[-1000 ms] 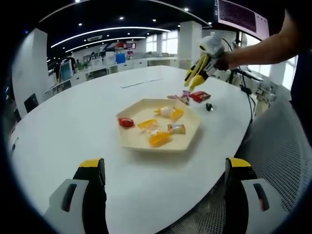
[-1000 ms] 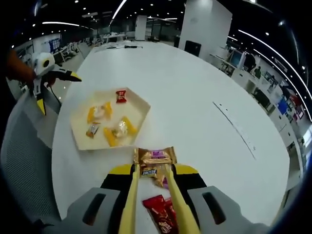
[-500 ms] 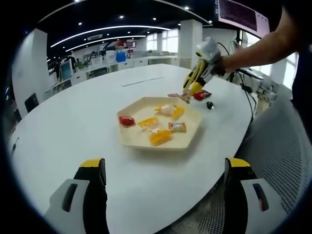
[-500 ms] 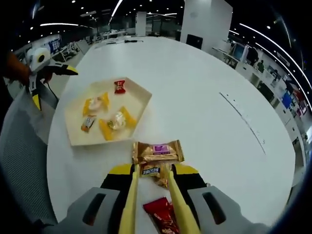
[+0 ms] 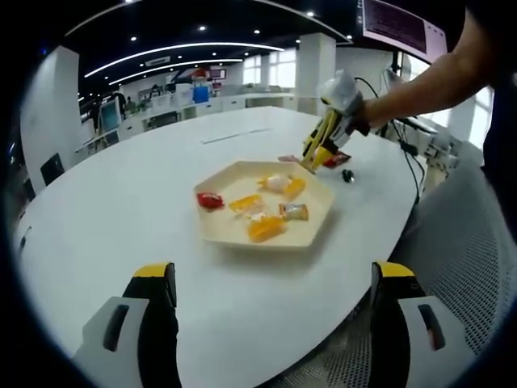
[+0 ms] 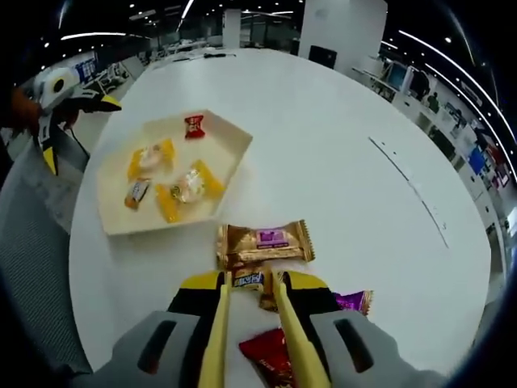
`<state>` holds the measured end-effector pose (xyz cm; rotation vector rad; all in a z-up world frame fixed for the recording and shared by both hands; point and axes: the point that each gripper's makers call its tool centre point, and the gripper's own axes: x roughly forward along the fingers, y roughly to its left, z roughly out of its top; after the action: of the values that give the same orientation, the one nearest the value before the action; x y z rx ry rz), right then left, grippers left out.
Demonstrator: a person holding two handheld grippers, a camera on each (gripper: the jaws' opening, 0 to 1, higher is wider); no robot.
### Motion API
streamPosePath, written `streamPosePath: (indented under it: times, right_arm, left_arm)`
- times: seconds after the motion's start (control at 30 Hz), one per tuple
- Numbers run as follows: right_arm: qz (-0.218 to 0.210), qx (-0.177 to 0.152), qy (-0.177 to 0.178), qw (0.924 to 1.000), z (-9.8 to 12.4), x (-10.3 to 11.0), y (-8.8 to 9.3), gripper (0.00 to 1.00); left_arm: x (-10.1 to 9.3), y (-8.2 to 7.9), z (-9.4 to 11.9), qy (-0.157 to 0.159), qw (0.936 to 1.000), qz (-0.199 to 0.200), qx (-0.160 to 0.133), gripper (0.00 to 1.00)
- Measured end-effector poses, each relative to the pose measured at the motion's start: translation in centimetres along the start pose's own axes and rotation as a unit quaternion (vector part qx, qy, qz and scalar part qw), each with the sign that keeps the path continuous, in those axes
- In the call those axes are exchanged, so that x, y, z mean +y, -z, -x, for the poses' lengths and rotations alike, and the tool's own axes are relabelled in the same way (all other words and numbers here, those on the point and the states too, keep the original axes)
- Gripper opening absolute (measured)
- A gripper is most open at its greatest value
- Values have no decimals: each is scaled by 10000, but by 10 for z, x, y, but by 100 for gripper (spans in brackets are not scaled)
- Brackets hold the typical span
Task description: Place the target food into the container with the food tongs after gripping and lifting it, then release it inside without dropping or visibly crushing the food.
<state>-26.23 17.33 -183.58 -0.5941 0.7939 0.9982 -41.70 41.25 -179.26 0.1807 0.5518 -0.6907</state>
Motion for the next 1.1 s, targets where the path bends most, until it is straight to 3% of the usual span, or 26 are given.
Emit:
streamPosePath:
  times: [0.4,0.53,1.1]
  right_arm:
    - [-271,91,124,9995,1,-3,-1,19]
    - [-516,114,120,9985,5,-6,0,20]
    - [-634,-47,221,9977,31,-16,-11,20]
  left_arm:
    - [0,0,1,2,10000,0,-21,96]
    - [0,0,0,7,10000,1,-22,96]
    - [0,0,0,-5,10000,-9,-23,97]
